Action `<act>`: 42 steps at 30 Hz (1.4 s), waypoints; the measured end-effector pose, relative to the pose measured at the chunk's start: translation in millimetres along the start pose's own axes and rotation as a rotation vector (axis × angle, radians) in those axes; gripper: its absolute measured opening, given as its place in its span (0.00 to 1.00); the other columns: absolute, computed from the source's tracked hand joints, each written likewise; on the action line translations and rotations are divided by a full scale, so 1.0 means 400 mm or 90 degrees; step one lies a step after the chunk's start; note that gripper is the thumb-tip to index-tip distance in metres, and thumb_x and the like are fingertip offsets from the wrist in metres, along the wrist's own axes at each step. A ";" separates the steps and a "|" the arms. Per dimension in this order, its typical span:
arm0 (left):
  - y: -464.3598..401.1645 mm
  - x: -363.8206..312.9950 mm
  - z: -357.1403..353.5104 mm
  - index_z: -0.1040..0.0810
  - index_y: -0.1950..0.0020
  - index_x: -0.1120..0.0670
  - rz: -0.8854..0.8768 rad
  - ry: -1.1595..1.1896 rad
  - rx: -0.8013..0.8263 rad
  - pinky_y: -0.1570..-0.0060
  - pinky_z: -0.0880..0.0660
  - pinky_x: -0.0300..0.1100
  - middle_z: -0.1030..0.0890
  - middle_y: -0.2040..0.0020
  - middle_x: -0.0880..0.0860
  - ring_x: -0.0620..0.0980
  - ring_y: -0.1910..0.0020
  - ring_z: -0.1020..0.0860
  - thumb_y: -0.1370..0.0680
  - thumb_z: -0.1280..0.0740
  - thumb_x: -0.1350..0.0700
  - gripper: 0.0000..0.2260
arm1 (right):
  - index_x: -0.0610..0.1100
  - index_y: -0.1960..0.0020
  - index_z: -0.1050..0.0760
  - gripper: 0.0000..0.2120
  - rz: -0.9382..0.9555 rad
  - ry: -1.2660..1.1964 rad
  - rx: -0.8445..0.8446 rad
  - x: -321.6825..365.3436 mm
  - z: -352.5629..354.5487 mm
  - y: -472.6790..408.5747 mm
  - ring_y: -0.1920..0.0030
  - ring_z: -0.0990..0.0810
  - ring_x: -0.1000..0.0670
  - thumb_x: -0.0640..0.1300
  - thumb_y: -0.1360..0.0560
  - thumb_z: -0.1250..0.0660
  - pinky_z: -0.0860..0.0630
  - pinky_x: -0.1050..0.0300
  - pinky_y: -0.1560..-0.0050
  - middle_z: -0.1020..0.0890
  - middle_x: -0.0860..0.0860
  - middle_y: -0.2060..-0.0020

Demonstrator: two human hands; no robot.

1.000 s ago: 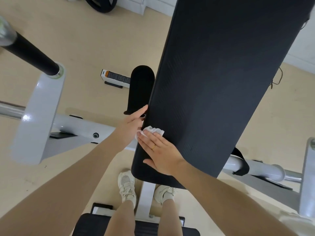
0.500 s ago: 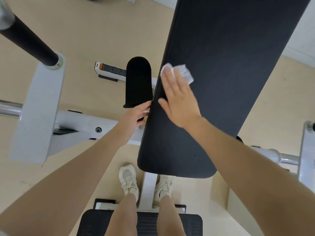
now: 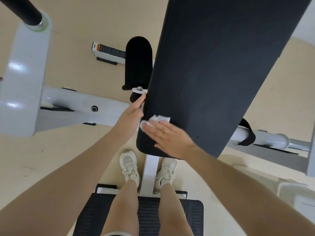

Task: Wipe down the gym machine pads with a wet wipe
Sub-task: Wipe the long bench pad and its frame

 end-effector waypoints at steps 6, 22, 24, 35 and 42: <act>0.012 -0.046 -0.023 0.50 0.24 0.53 -0.125 -0.355 -0.108 0.33 0.50 0.28 0.49 0.23 0.48 0.45 0.25 0.49 0.25 0.46 0.73 0.33 | 0.39 0.25 0.49 0.31 -0.305 0.011 -0.094 -0.317 0.136 -0.024 0.26 0.41 0.44 0.54 0.23 0.50 0.43 0.50 0.28 0.41 0.44 0.26; 0.007 -0.002 -0.119 0.60 0.25 0.61 -0.120 -0.896 -0.152 0.29 0.58 0.47 0.59 0.24 0.61 0.58 0.24 0.57 0.31 0.26 0.51 0.50 | 0.41 0.24 0.54 0.31 -0.041 -0.052 -0.003 0.003 -0.095 0.162 0.25 0.51 0.48 0.55 0.22 0.52 0.60 0.50 0.27 0.51 0.47 0.25; 0.009 -0.006 -0.126 0.61 0.25 0.61 -0.105 -0.896 -0.159 0.30 0.59 0.46 0.60 0.24 0.60 0.57 0.24 0.57 0.31 0.27 0.51 0.50 | 0.41 0.24 0.52 0.31 -0.066 -0.027 -0.025 -0.065 -0.071 0.144 0.25 0.46 0.47 0.55 0.22 0.50 0.56 0.50 0.28 0.46 0.48 0.25; 0.007 -0.014 -0.149 0.60 0.25 0.61 -0.060 -0.905 -0.194 0.28 0.55 0.50 0.59 0.24 0.60 0.59 0.24 0.55 0.31 0.26 0.53 0.50 | 0.38 0.25 0.48 0.32 -0.261 -0.087 -0.135 -0.317 0.020 0.126 0.26 0.44 0.41 0.56 0.22 0.51 0.47 0.47 0.27 0.43 0.43 0.25; 0.013 -0.021 -0.168 0.64 0.26 0.61 -0.046 -0.952 -0.202 0.28 0.58 0.49 0.62 0.24 0.59 0.57 0.24 0.58 0.28 0.29 0.53 0.48 | 0.40 0.25 0.51 0.34 -0.114 -0.110 -0.047 -0.049 -0.115 0.238 0.25 0.50 0.46 0.57 0.23 0.47 0.59 0.50 0.26 0.48 0.47 0.25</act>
Point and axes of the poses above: each hand's wrist, its own y-axis away from the middle knuckle, its own z-axis out of the back of the hand, x = y × z, the point moved 3 cm from there along -y, towards the middle knuckle
